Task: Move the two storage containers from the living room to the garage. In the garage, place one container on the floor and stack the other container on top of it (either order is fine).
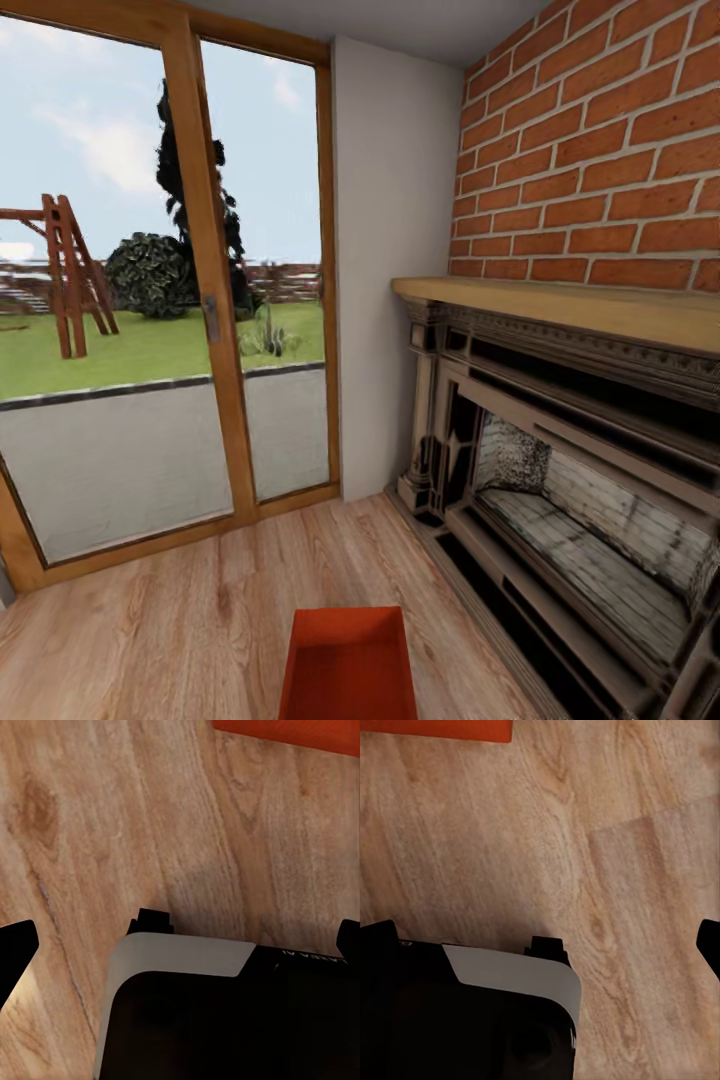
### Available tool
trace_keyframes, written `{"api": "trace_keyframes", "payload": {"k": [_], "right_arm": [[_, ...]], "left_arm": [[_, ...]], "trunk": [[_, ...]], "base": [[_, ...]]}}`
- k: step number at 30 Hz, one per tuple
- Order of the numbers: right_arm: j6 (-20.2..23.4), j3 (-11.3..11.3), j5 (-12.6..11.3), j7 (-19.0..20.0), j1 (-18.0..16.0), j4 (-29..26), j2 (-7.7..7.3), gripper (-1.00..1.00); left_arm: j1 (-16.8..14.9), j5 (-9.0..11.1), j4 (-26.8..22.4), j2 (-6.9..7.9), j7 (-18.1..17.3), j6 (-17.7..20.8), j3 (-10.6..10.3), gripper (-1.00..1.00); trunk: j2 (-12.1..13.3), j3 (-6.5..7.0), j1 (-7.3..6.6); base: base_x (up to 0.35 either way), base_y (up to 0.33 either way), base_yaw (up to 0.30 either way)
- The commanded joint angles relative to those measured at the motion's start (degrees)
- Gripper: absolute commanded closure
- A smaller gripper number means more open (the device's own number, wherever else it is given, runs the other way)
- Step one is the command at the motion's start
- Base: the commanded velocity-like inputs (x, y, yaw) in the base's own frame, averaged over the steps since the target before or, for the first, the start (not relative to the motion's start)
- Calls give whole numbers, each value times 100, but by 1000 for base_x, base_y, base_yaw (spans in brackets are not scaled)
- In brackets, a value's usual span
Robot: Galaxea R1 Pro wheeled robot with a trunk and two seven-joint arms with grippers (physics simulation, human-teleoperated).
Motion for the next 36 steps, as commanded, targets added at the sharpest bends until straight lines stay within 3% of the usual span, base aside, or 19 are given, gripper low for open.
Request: {"api": "trace_keyframes", "payload": {"k": [1, 21, 36], "right_arm": [[-29, 47, -56, 15, -8, 16, -4, -100], [-30, 49, -56, 15, -9, 16, -3, -100], [-29, 48, -56, 15, -8, 16, -3, -100]], "left_arm": [[-2, 51, 2, 2, -23, 0, -12, -100], [-3, 51, 2, 10, -23, 0, -12, -100], [-3, 58, 2, 21, -23, 0, -6, -100]], "trunk": [[-4, -7, 0], [-4, -7, 0], [-4, -7, 0]], "base": [[0, 0, -6], [0, 0, -17], [150, 0, 0]]}}
